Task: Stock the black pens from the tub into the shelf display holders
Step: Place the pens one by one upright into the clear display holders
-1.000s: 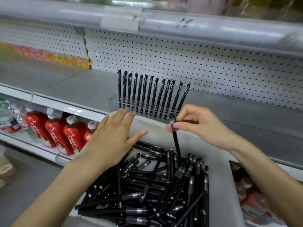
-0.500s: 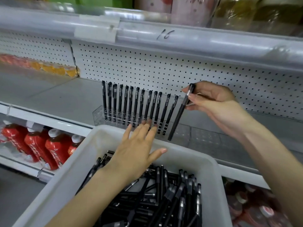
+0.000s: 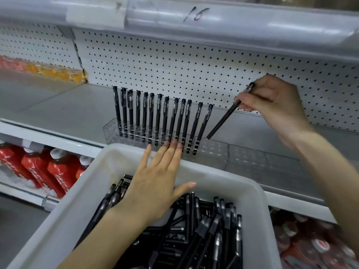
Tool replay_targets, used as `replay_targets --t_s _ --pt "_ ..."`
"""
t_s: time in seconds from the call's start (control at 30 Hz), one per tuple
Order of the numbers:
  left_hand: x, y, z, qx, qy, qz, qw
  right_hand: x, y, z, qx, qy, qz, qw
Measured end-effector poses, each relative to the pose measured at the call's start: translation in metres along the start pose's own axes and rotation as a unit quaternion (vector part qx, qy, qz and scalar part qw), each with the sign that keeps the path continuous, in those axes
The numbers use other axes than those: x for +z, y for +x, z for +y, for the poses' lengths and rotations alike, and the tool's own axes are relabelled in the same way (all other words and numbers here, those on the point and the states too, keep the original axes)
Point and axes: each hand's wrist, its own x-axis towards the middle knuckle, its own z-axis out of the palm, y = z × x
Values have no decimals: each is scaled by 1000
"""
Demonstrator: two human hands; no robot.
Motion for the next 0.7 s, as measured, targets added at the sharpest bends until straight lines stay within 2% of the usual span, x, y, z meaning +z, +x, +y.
replay_targets --t_s 0.3,0.43,0.7 --pt "1 -1 1 -3 3 17 1000 14 5 9 -10 -52 -17 998" --pt "1 0 1 -3 7 12 1000 23 7 11 -17 -102 -51 993" --pt "1 -1 2 -8 -2 22 1000 34 1 28 4 -127 -90 988"
